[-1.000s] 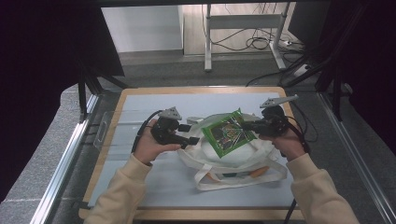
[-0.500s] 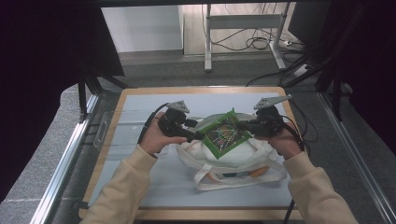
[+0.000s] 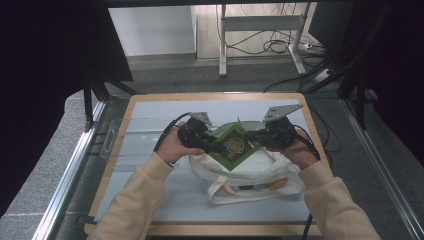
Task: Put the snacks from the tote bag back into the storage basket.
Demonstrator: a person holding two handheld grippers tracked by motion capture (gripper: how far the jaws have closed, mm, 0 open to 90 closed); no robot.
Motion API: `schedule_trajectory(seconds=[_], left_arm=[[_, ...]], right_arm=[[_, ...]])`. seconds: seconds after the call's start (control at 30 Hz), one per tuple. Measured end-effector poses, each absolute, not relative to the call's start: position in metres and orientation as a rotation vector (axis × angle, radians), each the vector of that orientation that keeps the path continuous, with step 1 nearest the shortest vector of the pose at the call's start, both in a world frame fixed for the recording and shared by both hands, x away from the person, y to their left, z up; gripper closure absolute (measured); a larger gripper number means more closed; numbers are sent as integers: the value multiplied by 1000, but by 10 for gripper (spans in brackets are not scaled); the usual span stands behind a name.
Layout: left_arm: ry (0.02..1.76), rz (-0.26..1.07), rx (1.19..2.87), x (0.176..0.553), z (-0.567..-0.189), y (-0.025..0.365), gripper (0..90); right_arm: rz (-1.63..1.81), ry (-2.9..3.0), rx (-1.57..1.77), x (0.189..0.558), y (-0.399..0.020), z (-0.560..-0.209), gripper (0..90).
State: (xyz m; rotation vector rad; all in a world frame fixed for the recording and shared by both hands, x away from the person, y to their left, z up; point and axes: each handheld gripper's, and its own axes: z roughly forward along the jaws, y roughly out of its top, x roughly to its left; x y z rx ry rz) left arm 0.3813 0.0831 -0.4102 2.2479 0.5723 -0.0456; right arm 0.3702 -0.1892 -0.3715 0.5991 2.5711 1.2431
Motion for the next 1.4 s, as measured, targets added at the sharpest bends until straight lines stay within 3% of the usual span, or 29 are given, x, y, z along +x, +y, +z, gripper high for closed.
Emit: schedule_trajectory(seconds=[0.27, 0.6, 0.67, 0.83, 0.93, 1.1, 1.4], left_arm=[[566, -83, 2235, 381, -408, 88, 713], [570, -61, 2210, 375, -405, 90, 724], [578, -57, 2202, 375, -406, 91, 725], [587, -48, 2168, 372, -406, 97, 725], [591, -36, 2150, 369, -406, 100, 725], [601, -19, 2131, 365, -408, 102, 725], [607, 2, 2115, 362, -407, 102, 725]], right_arm=[[1242, 2553, 581, 371, -187, -372, 857], [1279, 2511, 584, 369, -190, -369, 809], [1302, 2495, 592, 369, -192, -369, 777], [1342, 2444, 640, 364, -202, -367, 557], [1386, 2386, 694, 358, -210, -367, 478], [1425, 2331, 795, 349, -223, -375, 403], [1446, 2321, 931, 343, -233, -398, 357]])
